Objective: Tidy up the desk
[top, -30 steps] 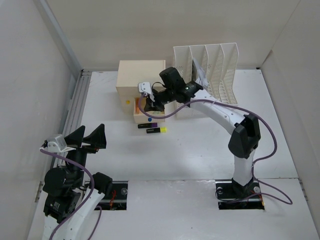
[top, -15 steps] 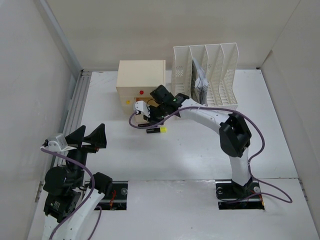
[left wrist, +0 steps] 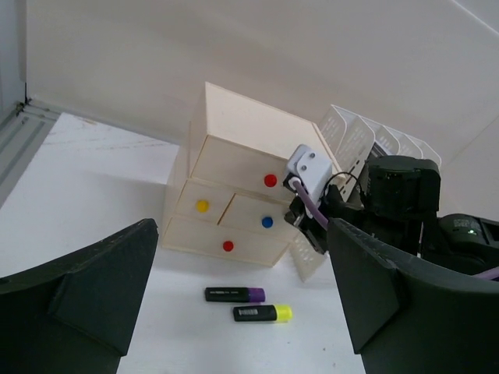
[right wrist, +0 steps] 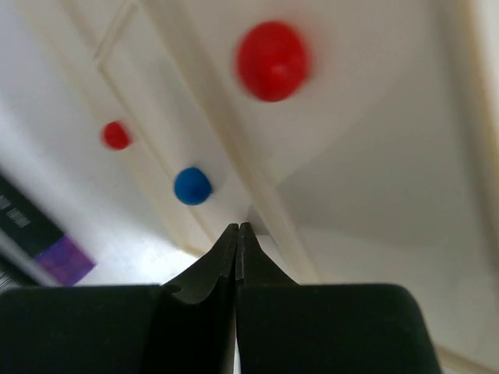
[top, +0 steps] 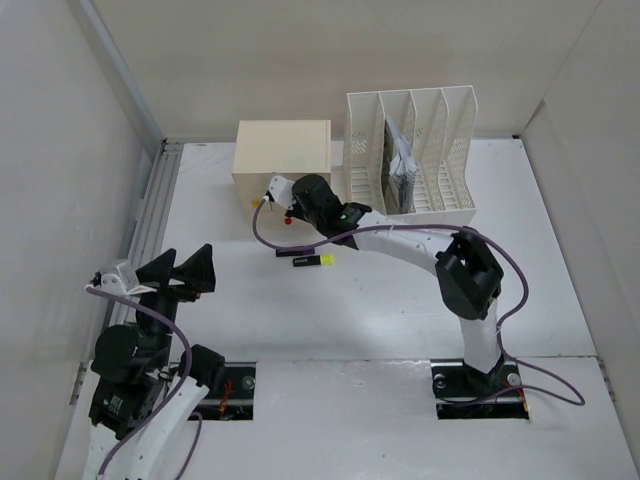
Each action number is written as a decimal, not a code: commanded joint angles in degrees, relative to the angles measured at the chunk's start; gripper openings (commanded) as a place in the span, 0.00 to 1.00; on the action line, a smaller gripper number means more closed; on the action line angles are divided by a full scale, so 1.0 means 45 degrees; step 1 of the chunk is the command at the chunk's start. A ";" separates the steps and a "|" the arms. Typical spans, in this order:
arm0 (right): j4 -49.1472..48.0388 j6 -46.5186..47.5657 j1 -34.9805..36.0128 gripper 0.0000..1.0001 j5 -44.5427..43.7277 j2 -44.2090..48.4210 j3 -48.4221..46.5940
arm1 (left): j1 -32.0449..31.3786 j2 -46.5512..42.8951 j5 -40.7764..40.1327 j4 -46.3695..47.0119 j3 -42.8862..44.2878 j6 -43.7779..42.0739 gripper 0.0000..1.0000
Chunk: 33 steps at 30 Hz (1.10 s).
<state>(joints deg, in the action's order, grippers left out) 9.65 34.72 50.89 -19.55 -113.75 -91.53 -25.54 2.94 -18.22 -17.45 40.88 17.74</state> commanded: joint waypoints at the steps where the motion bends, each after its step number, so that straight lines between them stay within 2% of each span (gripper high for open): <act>1: -0.2299 0.0193 -0.0060 0.00 -0.2313 -0.0151 -0.0034 | -0.0067 0.0499 -0.0268 0.0187 0.0445 0.1191 0.86; 4: -0.2301 0.0195 -0.0060 0.00 -0.2278 0.0023 0.0085 | -0.0067 0.0772 0.0452 0.0536 0.0038 0.2910 0.79; 9: -0.2030 0.0077 -0.0060 0.00 -0.1187 0.1133 0.0904 | -0.0067 0.0908 0.1236 0.2545 -0.2515 0.5273 0.75; 10: -0.1447 0.0077 -0.0060 0.00 0.0616 0.1467 0.0905 | -0.0067 0.0909 0.1236 0.2918 -0.2909 0.5683 0.73; 12: 0.1147 0.0077 -0.0060 0.00 0.3275 0.2460 0.0381 | -0.0067 0.0909 0.1508 0.3757 -0.4116 0.6852 0.59; 13: 0.1930 0.0232 -0.0408 0.04 0.5862 0.2756 0.0146 | -0.0067 0.1199 0.1509 0.4844 -0.4530 0.7207 0.55; 14: 0.3059 0.0234 -0.0527 0.16 0.6757 0.3011 -0.0069 | -0.0067 0.1396 0.1645 0.5396 -0.4921 0.7559 0.51; 15: 0.3283 0.0234 -0.0528 0.29 0.7192 0.3284 -0.0187 | -0.0067 0.1649 0.1646 0.6001 -0.5273 0.7852 0.44; 16: 0.3285 0.0350 -0.0664 0.49 0.7274 0.3886 -0.0188 | -0.0067 0.1999 0.1762 0.7341 -0.5876 0.8261 0.41; 17: 0.3150 0.0351 -0.0665 0.83 0.6888 0.4240 0.0044 | -0.0067 0.2950 0.1763 0.7974 -0.6114 0.8497 0.37; 18: 0.2549 0.0177 -0.0665 0.89 0.6671 0.4611 0.0278 | -0.0067 0.3540 0.1899 0.8657 -0.6271 0.8635 0.35; 19: 0.2272 0.0175 -0.0897 0.90 0.6669 0.5233 0.0667 | -0.0067 0.4184 0.2055 0.9456 -0.6427 0.8637 0.34; 20: 0.2096 0.0175 -0.1074 0.92 0.6843 0.5452 0.0671 | -0.0067 0.5757 0.2346 1.0798 -0.6545 0.8637 0.29; 21: 0.2249 -0.0115 -0.1539 0.82 0.7115 0.5455 0.0671 | 0.0107 0.6623 0.2543 1.1392 -0.6546 0.8791 0.26; 23: 0.2620 -0.1032 -0.2108 0.25 0.7799 0.5455 -0.0069 | 0.0362 0.8419 0.3127 1.2738 -0.6042 0.8657 0.23; 24: 0.2795 -0.1248 -0.2594 0.00 0.8498 0.5339 -0.0245 | 0.0595 1.0188 0.3420 1.3016 -0.5787 0.8656 0.21; 27: 0.2953 -0.1583 -0.3454 0.00 1.0390 0.5531 -0.0131 | 0.0850 1.2889 0.4415 1.4420 -0.5044 0.8539 0.21; 29: 0.2719 -0.1757 -0.3711 0.00 1.0789 0.5707 0.0258 | 0.1221 1.3796 0.4847 1.5067 -0.4849 0.8676 0.28; 31: 0.2563 -0.1758 -0.4002 0.08 1.1139 0.5904 0.0494 | 0.1416 1.4809 0.5277 1.5400 -0.4477 0.8676 0.31; 32: 0.2331 -0.1894 -0.4140 0.08 1.1316 0.6078 0.0727 | 0.1418 1.5086 0.5279 1.5402 -0.4321 0.8676 0.38; 33: 0.2193 -0.1895 -0.4258 0.09 1.1453 0.6196 0.0846 | 0.1572 1.5360 0.5395 1.5402 -0.4010 0.8560 0.41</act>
<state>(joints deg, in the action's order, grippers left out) 21.12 28.27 32.49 25.30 -88.40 -88.88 -19.68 70.24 2.17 42.89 18.37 56.27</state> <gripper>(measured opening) 0.082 0.384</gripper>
